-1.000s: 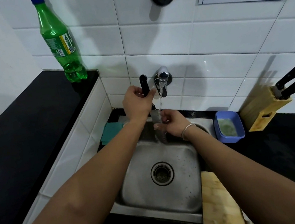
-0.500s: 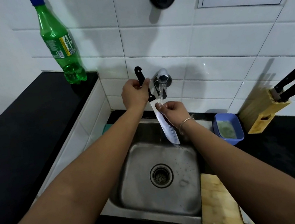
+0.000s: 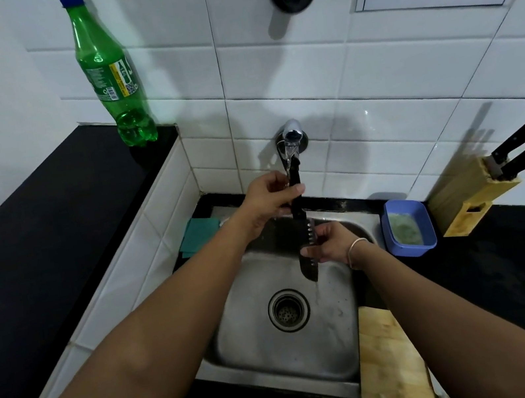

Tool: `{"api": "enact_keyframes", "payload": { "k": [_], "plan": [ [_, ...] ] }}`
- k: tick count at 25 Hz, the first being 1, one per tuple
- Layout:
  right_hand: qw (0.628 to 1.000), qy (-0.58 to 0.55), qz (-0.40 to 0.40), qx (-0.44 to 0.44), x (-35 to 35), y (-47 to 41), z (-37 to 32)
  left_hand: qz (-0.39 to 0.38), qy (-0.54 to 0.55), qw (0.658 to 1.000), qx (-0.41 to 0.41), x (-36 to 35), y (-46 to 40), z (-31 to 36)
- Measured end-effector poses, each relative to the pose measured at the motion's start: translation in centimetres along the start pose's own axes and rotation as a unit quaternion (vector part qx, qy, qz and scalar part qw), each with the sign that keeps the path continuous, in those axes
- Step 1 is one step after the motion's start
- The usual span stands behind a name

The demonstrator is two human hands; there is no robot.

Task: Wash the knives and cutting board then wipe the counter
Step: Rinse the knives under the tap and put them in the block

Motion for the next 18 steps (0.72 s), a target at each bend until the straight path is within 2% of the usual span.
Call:
{"api": "enact_keyframes", "payload": {
  "k": [3,6,8,10,12,15,18],
  "plan": [
    [0.998,0.055,0.014,-0.008,0.2,-0.5,0.6,-0.111,0.031,0.993,0.032,0.2,1.1,-0.2],
    [0.997,0.072,0.032,-0.006,0.2,-1.0,0.7,-0.137,0.067,0.988,0.018,0.5,1.7,0.0],
    [0.996,0.077,0.051,-0.002,0.2,-1.1,0.5,-0.126,0.085,0.988,0.003,0.6,1.8,0.1],
    [0.996,0.066,0.067,0.011,0.1,-1.2,0.1,-0.075,0.064,0.995,-0.013,0.7,1.5,0.4],
    [0.995,0.039,0.079,0.036,-0.3,-1.3,-0.7,0.019,0.007,0.999,-0.04,0.8,0.8,1.0],
    [0.991,-0.004,0.1,0.086,-0.9,-1.0,-2.7,0.16,-0.075,0.981,-0.077,1.5,-0.2,2.1],
    [0.979,-0.053,0.152,0.128,-0.7,-0.6,-4.9,0.212,-0.105,0.969,-0.069,2.4,-0.6,2.1]
  ]
}}
Point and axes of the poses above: each hand's wrist, its own y-axis away from the middle knuckle, its own x-axis out of the back of the hand, z = x × y, the point moved 4 cm from there along -y, towards the middle knuckle, and after that the axes turned 5 degrees about -z, right-handed, at the moved point
